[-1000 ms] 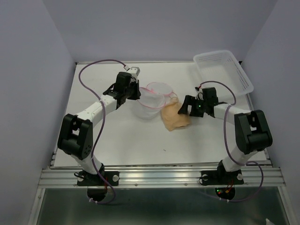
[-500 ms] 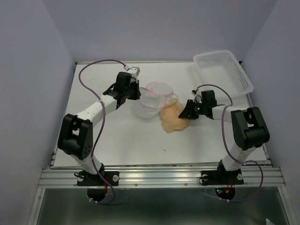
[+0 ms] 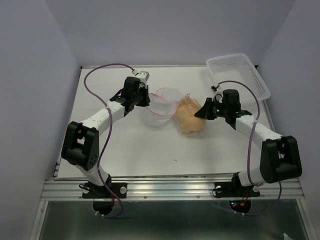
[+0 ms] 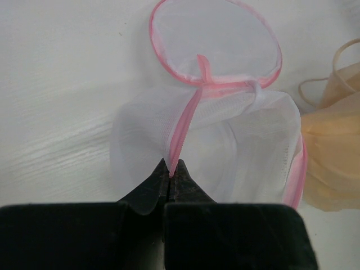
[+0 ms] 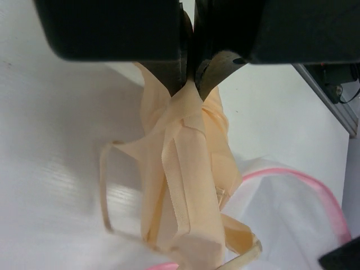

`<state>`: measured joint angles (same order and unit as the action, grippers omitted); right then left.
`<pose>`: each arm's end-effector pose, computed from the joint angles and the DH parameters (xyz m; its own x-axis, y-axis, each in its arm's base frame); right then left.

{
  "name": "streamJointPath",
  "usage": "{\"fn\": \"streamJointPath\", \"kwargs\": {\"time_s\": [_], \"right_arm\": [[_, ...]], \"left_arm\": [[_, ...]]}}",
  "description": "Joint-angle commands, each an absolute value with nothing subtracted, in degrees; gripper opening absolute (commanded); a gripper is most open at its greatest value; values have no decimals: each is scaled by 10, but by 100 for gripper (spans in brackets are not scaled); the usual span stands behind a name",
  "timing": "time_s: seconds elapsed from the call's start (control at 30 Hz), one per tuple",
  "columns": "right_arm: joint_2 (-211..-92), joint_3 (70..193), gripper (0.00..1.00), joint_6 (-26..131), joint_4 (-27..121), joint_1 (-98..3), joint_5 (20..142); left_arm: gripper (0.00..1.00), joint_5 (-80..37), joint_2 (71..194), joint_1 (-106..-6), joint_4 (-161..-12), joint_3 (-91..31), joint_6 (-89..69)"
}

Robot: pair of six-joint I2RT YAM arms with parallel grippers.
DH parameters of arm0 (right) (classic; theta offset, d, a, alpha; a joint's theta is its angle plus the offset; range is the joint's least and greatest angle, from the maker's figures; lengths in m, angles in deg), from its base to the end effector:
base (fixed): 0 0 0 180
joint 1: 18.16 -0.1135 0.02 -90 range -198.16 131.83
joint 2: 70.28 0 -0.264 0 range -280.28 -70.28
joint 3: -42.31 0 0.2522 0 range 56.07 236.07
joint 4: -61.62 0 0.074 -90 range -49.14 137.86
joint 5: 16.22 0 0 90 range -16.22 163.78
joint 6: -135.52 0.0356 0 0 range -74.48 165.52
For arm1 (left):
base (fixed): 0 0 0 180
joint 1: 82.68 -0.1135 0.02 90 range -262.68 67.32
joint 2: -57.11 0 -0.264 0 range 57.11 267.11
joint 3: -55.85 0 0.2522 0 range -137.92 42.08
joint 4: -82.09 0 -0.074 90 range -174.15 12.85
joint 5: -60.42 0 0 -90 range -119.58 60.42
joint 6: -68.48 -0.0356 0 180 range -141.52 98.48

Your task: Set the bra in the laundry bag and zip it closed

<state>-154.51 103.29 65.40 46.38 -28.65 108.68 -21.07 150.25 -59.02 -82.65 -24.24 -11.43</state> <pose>0.2971 0.0757 0.2124 -0.7760 0.1399 -0.6150 -0.3464 0.7202 0.6010 0.3425 -0.1558 0.2684 -0.5181 0.0378 -0.8545 0.4321 0.8737 -0.2233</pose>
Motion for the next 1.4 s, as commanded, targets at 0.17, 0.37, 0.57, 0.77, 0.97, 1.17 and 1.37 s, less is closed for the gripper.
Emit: {"fn": "streamJointPath", "kwargs": {"time_s": [0.17,0.37,0.57,0.77,0.97,1.17,1.37], "right_arm": [[-1434,1130,1,608,406,-288,1037],[-1474,1202,1,620,448,-306,1087],[-1570,1271,1,624,480,-367,1074],[-1654,1326,1,614,508,-421,1041],[-1712,1337,1,588,482,-443,1038],[-1725,1323,1,561,429,-457,1021],[-1731,1310,1,507,394,-477,1082]], "left_arm": [[0,-197,1483,-589,-846,-256,-123],[0,-184,1487,-589,-852,-257,-116],[0,-176,1490,-587,-851,-259,-111],[0,-177,1489,-584,-849,-259,-105],[0,-179,1490,-584,-848,-259,-97],[0,-196,1486,-583,-844,-258,-90],[0,-208,1489,-584,-827,-265,-90]]}}
